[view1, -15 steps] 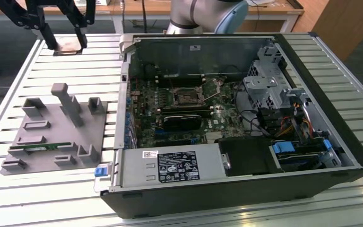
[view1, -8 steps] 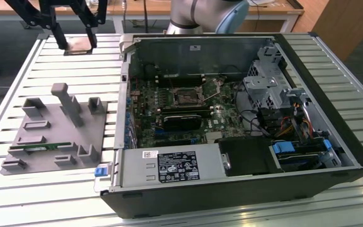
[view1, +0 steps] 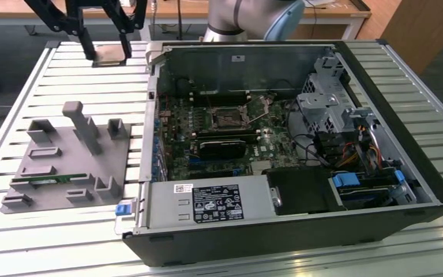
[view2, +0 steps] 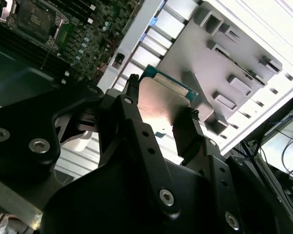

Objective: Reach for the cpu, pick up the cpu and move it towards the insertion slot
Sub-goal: 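Pick up the cpu and move it towards the insertion slot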

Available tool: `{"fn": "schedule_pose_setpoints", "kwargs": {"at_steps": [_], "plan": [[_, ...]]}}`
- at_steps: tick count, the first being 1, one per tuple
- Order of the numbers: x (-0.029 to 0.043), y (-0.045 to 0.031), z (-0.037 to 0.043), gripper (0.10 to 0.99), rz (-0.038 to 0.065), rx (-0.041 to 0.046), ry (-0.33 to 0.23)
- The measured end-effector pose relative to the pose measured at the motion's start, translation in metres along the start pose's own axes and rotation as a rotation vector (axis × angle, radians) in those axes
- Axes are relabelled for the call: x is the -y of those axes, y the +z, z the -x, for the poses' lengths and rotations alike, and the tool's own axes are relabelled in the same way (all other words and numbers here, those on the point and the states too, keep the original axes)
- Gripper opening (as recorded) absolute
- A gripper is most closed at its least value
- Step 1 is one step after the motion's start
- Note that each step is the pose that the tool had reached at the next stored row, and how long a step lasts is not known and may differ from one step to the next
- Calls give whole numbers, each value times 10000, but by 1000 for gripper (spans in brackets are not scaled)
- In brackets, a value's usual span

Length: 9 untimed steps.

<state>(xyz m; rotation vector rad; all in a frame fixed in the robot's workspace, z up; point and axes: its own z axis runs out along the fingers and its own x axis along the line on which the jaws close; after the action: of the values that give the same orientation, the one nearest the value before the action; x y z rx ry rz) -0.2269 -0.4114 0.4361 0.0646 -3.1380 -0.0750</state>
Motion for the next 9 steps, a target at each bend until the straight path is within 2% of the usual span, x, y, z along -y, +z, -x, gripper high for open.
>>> {"fn": "schedule_pose_setpoints", "kwargs": {"at_steps": [9], "plan": [[8, 0, 208, 529, 0, 0, 0]]}}
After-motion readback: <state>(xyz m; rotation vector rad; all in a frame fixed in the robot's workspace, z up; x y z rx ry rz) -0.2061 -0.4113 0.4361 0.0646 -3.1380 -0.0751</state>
